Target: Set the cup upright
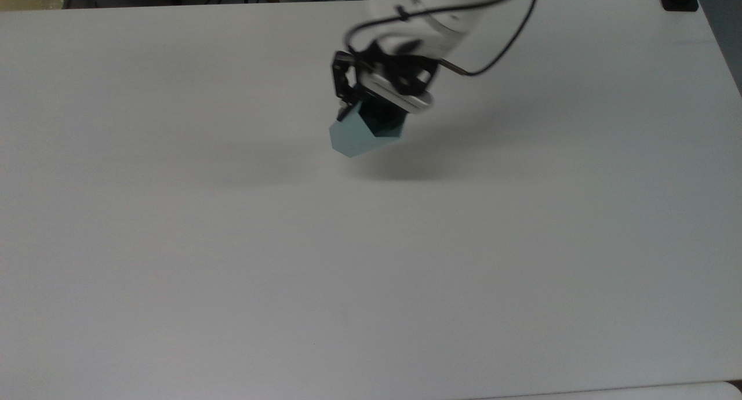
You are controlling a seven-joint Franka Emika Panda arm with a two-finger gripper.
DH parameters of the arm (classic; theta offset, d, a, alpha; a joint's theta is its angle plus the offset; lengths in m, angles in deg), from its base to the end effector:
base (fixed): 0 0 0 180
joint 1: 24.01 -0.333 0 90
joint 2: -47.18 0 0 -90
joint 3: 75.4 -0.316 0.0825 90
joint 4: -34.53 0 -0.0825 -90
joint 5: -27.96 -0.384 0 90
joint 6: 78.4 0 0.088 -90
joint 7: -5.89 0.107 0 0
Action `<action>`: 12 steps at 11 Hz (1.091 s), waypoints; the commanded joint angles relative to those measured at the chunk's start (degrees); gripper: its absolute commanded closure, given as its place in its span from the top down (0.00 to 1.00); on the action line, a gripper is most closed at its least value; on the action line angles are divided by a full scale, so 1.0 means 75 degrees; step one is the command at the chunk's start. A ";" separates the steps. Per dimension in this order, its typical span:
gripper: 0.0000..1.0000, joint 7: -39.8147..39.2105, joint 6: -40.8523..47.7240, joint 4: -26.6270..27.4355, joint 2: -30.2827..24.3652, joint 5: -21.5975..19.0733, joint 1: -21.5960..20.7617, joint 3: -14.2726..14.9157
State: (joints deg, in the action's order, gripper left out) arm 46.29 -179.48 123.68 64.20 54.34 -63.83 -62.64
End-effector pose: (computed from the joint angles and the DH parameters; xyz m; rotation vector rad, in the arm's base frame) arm 0.5833 0.2718 0.4844 2.6500 -0.1544 0.2944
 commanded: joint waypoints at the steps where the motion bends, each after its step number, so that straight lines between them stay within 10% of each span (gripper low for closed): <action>1: 0.00 -0.0672 -0.1891 0.2755 -0.2054 -0.1169 0.1251 -0.0143; 4: 0.00 -0.2638 -0.2740 0.4107 -0.2913 -0.2622 0.2215 0.0218; 12: 0.00 -0.3441 -0.5026 0.5739 -0.2703 -0.3036 0.2170 0.1017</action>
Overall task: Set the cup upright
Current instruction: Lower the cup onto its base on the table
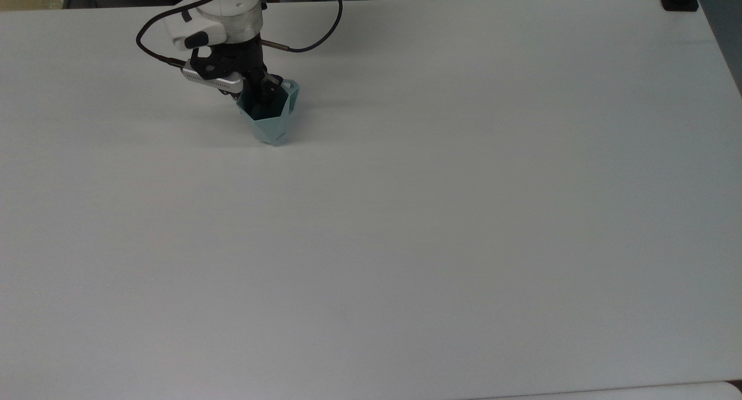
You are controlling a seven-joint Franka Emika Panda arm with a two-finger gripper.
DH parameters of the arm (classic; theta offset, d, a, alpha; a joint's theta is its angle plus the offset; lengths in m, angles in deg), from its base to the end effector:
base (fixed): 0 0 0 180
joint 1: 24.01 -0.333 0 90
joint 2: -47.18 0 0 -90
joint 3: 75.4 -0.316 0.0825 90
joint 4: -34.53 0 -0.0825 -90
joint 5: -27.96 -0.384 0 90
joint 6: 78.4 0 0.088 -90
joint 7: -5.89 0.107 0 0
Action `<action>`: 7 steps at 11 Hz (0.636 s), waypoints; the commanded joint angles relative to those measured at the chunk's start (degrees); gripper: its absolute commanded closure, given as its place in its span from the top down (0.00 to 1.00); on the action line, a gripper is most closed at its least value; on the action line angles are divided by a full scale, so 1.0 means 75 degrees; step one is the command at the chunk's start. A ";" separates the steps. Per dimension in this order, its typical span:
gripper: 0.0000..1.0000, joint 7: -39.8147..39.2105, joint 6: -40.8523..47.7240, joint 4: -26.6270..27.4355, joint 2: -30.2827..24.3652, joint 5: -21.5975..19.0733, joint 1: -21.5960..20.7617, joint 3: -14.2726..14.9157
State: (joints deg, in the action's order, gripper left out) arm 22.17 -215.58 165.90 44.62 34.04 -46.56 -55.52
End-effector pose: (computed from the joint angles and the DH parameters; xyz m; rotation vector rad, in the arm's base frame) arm 0.5215 0.0229 0.3816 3.0842 -0.2560 0.2359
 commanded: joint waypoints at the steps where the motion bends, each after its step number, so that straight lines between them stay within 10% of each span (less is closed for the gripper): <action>1: 0.00 -0.0225 -0.0213 0.0087 0.0046 -0.0329 -0.0145 0.0067; 6: 0.09 -0.0061 -0.0483 0.0052 0.0318 -0.0376 -0.0157 0.0067; 7: 0.63 -0.0061 -0.0389 0.0051 0.0294 -0.0550 -0.0168 0.0067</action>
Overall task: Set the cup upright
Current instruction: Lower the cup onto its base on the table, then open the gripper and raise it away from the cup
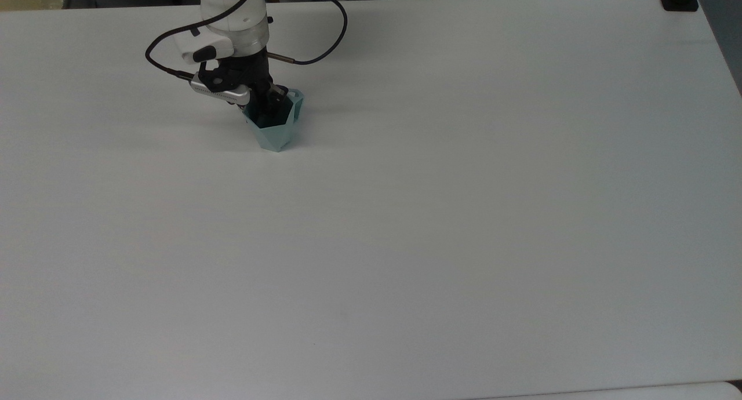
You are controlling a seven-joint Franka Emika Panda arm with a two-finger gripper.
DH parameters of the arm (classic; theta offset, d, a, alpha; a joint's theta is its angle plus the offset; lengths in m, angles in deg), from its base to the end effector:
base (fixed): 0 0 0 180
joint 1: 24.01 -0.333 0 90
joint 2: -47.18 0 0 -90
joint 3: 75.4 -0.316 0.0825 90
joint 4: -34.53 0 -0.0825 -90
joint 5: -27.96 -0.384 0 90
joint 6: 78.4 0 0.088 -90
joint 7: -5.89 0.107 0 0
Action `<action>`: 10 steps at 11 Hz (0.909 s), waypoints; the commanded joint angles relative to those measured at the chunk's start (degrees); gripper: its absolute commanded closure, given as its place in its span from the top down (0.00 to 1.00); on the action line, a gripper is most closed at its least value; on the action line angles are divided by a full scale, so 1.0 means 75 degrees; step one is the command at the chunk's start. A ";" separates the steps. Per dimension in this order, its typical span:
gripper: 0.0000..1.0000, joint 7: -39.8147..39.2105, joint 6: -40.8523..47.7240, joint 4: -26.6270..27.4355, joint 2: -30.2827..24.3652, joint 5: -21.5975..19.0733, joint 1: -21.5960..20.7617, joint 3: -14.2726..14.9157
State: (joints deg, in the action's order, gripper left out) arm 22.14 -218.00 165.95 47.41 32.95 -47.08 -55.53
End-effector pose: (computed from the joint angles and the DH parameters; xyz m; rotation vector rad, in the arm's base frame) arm 0.5267 0.0293 0.3614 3.0847 -0.2555 0.2285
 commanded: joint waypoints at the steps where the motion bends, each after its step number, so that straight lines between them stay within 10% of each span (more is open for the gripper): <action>1: 1.00 -0.0057 0.0120 0.0009 -0.0113 -0.0406 -0.0111 0.0069; 10: 1.00 -0.0942 0.4184 -0.3654 -0.0723 -0.0500 -0.0042 0.0104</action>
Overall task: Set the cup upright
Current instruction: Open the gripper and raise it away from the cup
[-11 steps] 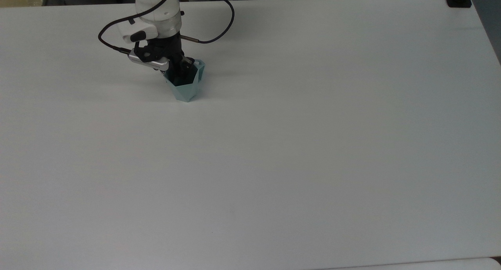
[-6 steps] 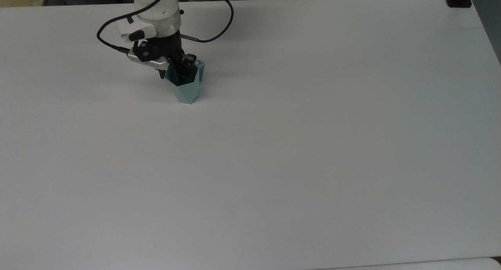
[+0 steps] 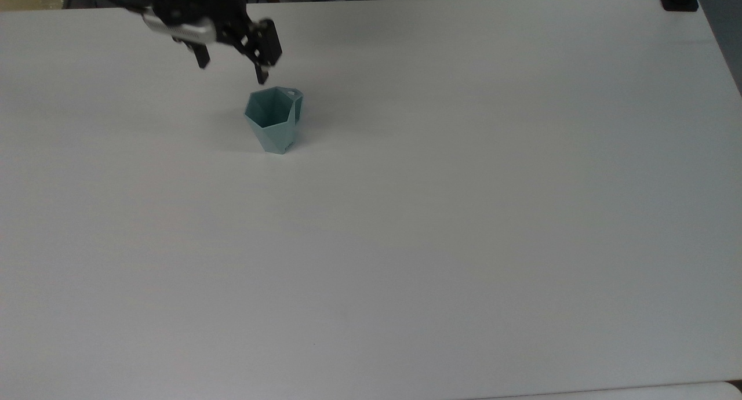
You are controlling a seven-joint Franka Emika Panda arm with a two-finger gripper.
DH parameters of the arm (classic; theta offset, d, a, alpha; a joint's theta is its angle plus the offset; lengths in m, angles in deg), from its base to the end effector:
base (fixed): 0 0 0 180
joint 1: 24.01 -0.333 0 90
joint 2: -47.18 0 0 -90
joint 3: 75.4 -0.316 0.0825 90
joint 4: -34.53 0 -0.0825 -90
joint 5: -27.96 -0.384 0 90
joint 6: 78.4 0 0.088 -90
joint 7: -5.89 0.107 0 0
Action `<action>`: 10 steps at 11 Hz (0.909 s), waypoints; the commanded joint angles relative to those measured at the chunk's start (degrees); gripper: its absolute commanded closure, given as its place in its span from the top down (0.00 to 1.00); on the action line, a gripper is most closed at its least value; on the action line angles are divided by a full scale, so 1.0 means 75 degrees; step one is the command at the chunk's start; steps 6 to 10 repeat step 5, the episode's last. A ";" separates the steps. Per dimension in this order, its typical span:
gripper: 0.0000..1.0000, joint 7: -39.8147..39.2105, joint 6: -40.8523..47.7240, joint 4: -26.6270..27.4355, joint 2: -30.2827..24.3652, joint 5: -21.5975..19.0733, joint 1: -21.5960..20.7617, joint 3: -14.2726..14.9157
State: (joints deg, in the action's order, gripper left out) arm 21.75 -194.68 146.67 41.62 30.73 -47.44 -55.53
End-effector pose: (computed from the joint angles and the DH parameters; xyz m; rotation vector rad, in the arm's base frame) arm 0.5485 0.0257 0.5311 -3.1001 0.3080 -0.2552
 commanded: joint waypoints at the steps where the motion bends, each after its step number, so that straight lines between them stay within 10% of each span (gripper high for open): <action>1: 1.00 -0.1523 0.1636 -0.1344 0.0027 -0.0205 0.0123 0.0115; 10: 1.00 -0.2478 0.2602 -0.1850 0.0109 -0.0170 0.0382 0.0127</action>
